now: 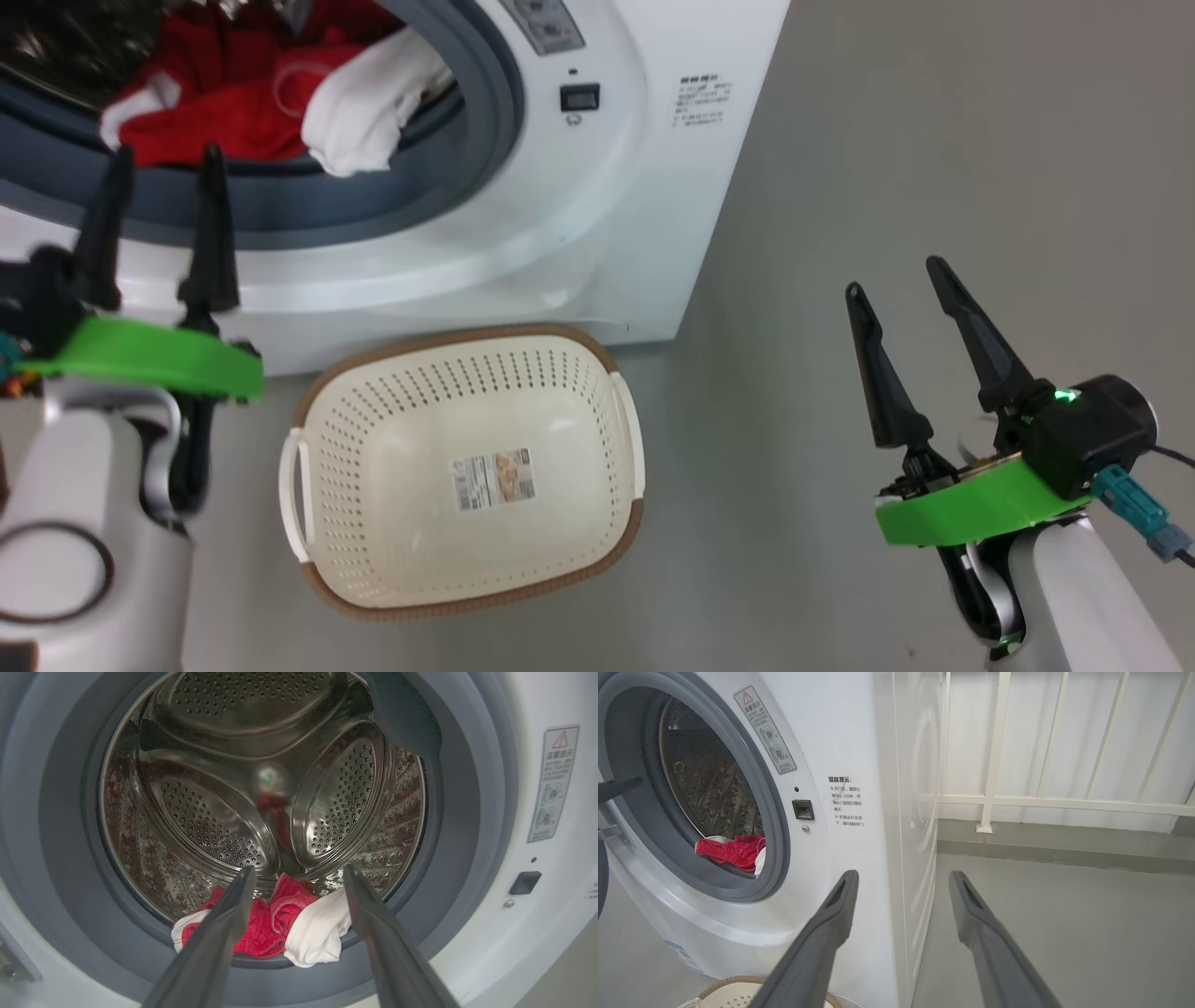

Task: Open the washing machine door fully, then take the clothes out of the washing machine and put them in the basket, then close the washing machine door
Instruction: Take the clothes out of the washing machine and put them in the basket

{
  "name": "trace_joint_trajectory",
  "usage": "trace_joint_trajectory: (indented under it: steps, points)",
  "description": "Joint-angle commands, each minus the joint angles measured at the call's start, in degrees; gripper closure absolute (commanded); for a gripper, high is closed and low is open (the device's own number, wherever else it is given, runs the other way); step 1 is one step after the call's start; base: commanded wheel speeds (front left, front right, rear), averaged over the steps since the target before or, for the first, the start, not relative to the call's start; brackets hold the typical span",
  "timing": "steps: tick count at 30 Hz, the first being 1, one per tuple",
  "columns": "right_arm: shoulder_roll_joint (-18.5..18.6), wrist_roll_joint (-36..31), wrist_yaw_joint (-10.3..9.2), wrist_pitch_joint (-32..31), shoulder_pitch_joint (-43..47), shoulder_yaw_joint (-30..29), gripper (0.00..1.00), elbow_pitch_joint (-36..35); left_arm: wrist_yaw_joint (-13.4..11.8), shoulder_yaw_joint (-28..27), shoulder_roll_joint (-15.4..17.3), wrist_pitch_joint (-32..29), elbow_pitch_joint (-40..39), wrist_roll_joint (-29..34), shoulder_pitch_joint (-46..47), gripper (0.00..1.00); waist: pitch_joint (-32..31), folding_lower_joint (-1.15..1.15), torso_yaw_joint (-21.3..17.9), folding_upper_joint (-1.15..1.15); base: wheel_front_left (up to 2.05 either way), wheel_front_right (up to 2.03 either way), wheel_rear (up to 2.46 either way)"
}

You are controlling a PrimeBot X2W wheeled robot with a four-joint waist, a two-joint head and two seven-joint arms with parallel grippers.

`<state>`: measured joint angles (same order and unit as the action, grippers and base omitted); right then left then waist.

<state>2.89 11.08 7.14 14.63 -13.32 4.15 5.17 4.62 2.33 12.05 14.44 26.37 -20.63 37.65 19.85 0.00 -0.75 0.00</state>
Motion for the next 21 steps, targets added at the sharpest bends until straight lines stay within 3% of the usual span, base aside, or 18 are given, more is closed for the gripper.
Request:
trace_joint_trajectory:
  steps: [1,10,21]
  points:
    - [-0.02,-0.49,0.35,0.37,-1.49,1.08,0.0,-1.9,0.63,-2.14,2.25,0.55,-0.12,0.45,3.31,0.0,3.21,0.0,-0.82,0.0,0.0,0.0,0.0]
    - [-0.02,-1.15,0.35,0.37,-3.79,1.45,0.0,-3.25,2.0,-2.24,4.25,0.55,6.32,0.82,12.34,0.0,8.64,0.0,-1.9,0.0,0.0,0.0,0.0]
    - [-0.02,-0.83,0.35,0.37,-5.93,3.74,0.0,-3.68,2.32,1.54,7.55,-1.8,20.33,3.34,24.85,0.0,13.94,0.0,-3.5,0.0,0.0,0.0,0.0]
